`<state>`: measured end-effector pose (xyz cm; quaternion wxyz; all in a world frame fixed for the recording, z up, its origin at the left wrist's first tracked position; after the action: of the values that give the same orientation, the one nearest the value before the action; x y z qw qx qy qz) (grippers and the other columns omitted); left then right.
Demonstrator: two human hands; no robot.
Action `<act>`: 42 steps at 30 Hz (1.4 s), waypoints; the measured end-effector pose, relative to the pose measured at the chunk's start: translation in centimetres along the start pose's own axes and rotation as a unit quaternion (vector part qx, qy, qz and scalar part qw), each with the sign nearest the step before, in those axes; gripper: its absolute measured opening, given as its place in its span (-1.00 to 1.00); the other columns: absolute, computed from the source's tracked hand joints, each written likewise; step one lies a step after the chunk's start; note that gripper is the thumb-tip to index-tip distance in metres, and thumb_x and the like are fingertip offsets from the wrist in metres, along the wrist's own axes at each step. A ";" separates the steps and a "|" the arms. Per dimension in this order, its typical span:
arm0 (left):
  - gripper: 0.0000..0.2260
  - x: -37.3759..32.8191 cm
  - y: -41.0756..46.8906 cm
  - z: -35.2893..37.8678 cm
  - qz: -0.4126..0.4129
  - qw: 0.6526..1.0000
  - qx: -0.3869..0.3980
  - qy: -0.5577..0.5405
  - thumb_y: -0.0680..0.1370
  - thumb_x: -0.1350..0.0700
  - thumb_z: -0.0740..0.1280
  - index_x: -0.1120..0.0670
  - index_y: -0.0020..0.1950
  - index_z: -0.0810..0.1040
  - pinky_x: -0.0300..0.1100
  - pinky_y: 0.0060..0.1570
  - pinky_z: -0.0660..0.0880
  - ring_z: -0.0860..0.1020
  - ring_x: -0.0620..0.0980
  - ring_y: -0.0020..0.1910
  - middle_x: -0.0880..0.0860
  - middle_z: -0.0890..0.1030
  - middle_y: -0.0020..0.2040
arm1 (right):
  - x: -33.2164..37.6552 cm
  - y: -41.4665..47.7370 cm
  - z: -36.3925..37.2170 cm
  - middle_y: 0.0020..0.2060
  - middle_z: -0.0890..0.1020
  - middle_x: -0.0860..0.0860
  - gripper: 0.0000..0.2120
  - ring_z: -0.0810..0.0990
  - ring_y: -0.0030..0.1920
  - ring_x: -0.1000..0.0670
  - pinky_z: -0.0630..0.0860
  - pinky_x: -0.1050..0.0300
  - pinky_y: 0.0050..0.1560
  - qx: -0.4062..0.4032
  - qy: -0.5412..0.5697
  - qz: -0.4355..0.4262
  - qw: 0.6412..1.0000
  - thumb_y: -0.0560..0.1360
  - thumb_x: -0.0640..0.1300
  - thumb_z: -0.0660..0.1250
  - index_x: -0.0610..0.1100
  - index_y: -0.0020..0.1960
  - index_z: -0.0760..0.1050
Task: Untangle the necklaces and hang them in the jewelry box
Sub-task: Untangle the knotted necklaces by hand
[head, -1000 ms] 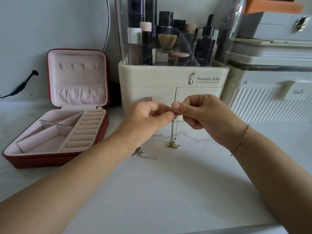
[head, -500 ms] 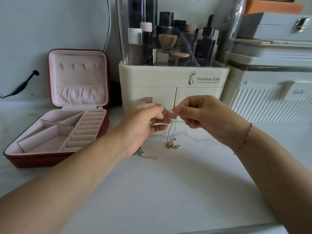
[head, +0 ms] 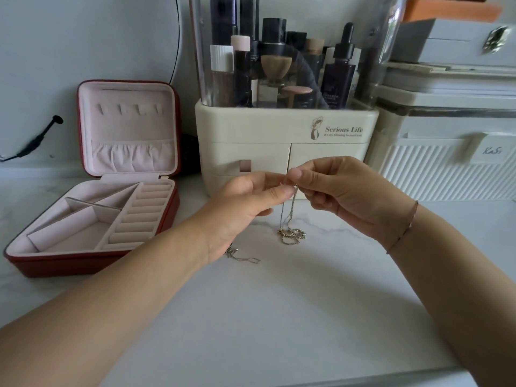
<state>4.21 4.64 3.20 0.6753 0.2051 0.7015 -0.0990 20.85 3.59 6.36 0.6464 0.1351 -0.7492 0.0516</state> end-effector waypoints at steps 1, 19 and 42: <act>-0.72 0.0 0.0 0.0 0.005 1.000 -0.001 0.003 0.36 -0.02 0.47 0.05 0.01 0.62 -0.22 0.04 0.40 0.58 -0.22 -0.04 -0.08 0.67 -0.09 | 0.0 0.0 0.1 -0.51 0.42 0.05 -0.69 0.23 -0.43 0.09 0.24 0.33 -0.42 0.003 -0.004 0.000 1.000 0.34 -0.07 0.40 -0.33 -0.12 0.56; -0.76 -0.8 0.1 -0.7 -0.034 0.993 -0.062 -0.094 0.58 0.04 0.25 0.10 -0.27 0.45 -0.24 -0.44 0.31 0.23 -0.08 -0.53 0.00 0.30 -0.48 | 0.7 0.0 -1.1 -0.37 0.50 0.01 -0.77 0.42 -0.38 0.09 0.38 0.30 -0.38 -0.048 0.179 -0.010 0.983 0.42 0.03 0.33 -0.08 -0.33 0.49; -0.75 -0.6 -0.1 -0.7 -0.006 0.997 -0.058 0.040 0.51 -0.04 0.28 0.03 0.07 0.65 -0.19 0.11 0.37 0.57 -0.07 0.14 -0.03 0.68 0.04 | 0.4 -0.4 -0.8 -0.36 0.37 -0.07 -0.74 0.23 -0.44 0.09 0.20 0.31 -0.44 -0.038 0.004 -0.046 0.998 0.42 -0.01 0.33 -0.19 -0.20 0.65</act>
<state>3.53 4.76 3.85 0.6568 0.1648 0.7338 -0.0541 21.71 3.35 6.82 0.6556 0.1441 -0.7412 -0.0064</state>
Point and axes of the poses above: each hand's wrist, its own y-axis towards the middle knuckle, its own z-axis out of the palm, x = y × z, the point moved 1 cm from there along y, towards the middle knuckle
